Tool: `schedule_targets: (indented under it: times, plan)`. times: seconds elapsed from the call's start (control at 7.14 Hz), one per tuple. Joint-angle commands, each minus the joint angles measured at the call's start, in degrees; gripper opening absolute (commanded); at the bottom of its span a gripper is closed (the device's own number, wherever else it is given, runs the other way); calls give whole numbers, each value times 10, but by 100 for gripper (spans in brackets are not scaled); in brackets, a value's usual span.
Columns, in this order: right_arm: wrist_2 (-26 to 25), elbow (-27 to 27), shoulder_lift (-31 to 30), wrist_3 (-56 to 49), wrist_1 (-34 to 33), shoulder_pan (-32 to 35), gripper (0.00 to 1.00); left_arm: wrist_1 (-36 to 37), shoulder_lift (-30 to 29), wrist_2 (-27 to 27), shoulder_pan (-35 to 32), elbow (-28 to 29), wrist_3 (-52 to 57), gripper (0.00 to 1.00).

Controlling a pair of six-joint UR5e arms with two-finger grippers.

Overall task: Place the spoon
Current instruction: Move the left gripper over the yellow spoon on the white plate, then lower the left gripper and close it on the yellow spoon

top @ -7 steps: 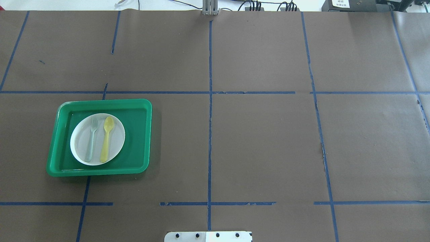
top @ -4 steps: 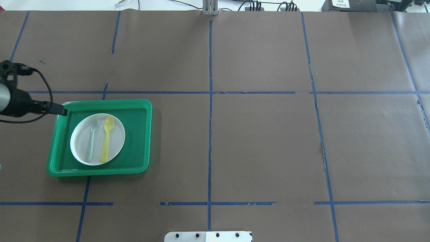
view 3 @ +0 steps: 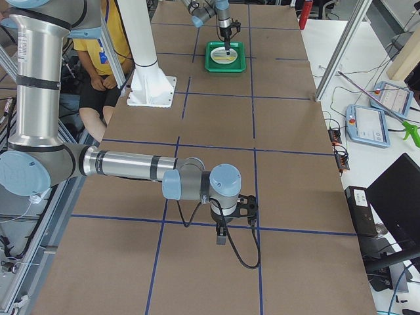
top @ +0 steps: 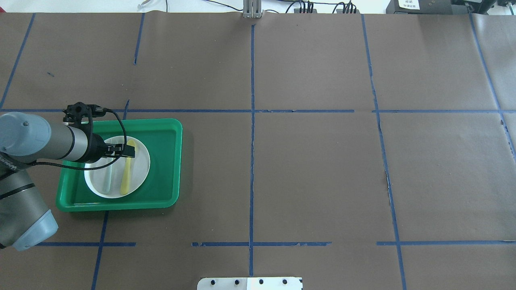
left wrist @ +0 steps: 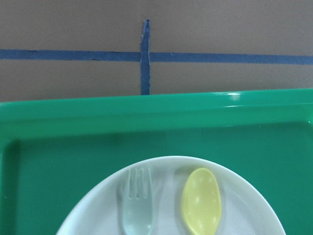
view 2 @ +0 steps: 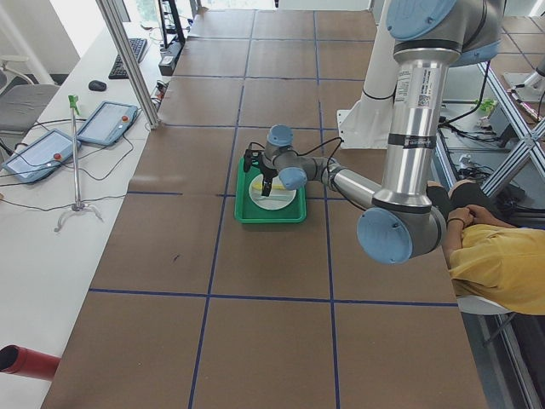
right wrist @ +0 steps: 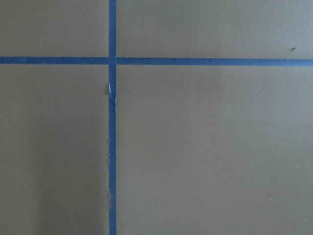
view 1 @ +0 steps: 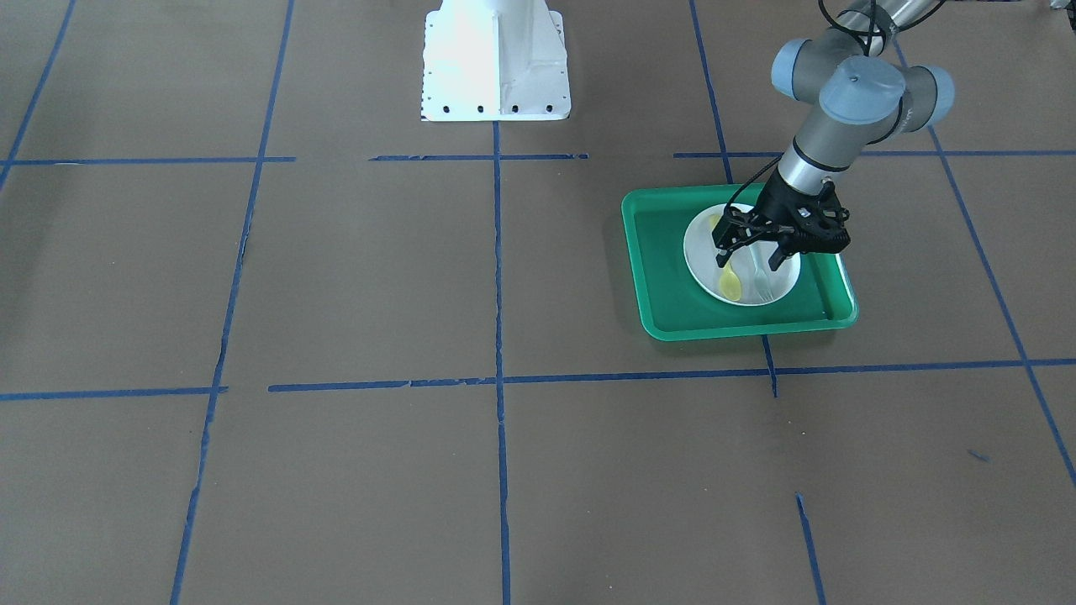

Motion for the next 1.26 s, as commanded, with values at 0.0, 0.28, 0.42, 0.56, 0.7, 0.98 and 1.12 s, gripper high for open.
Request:
schedule_targets:
  times: [0.0,0.28,0.42,0.56,0.7,0.98,1.12]
  plan:
    - [0,0,0,0,0,0,100,0,-8,6,12,9,-3,61]
    - [0,0,0,0,0,0,100,0,-8,6,22,6,-5,61]
    - [0,0,0,0,0,0,100,0,-7,6,24,6,-5,53]
    - [0,0,0,0,0,0,100,11,-7,6,24,3,-4,31]
    - [0,0,0,0,0,0,100,32,-8,5,24,-3,-4,15]
    - [0,0,0,0,1,0,100,35,-8,1,21,-7,-3,0]
    - [0,0,0,0,0,0,100,35,-7,0,19,-11,-1,0]
